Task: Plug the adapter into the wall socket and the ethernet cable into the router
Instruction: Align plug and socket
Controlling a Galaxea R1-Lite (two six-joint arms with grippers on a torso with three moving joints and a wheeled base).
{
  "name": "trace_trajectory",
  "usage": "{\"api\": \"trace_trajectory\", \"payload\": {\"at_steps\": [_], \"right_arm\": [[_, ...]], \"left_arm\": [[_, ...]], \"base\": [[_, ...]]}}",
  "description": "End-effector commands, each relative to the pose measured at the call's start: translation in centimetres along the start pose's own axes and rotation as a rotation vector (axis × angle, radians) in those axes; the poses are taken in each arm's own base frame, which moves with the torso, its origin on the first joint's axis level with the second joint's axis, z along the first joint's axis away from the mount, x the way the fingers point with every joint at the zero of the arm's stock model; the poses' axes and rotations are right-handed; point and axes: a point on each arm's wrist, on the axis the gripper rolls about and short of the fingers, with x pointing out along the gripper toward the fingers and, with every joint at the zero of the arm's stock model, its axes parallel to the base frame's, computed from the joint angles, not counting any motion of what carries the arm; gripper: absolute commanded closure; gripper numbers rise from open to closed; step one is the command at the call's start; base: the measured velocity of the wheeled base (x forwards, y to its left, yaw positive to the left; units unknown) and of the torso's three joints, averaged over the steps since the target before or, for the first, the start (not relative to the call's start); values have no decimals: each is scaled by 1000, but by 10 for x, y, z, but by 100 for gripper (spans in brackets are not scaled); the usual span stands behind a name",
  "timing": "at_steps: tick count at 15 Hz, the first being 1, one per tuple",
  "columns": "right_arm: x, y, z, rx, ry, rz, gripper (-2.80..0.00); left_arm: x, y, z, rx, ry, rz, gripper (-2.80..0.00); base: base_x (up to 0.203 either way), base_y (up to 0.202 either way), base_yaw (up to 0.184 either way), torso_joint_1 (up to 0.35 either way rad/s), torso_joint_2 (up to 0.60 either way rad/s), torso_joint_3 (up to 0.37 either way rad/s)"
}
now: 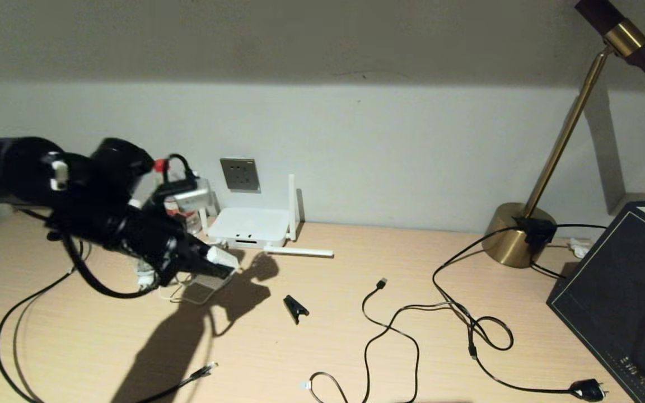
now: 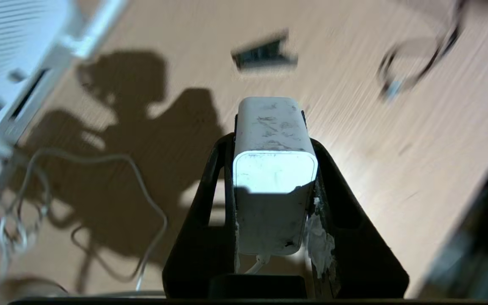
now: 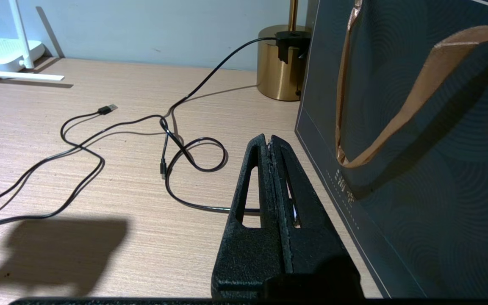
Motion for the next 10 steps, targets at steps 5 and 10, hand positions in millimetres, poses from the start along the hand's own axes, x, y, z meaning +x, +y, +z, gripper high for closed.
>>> {"api": "trace_trajectory", "payload": {"at_steps": [5,10], "right_arm": [[2,0,-10,0,35,0,0],[2,0,-10,0,34,0,0]], "left_arm": [[-81,4,-18,-488,-285,47,0],[-22,8,-33,-513,-390,270,0]], "base": [[0,0,0,0,0,0],[0,0,0,0,0,0]]}}
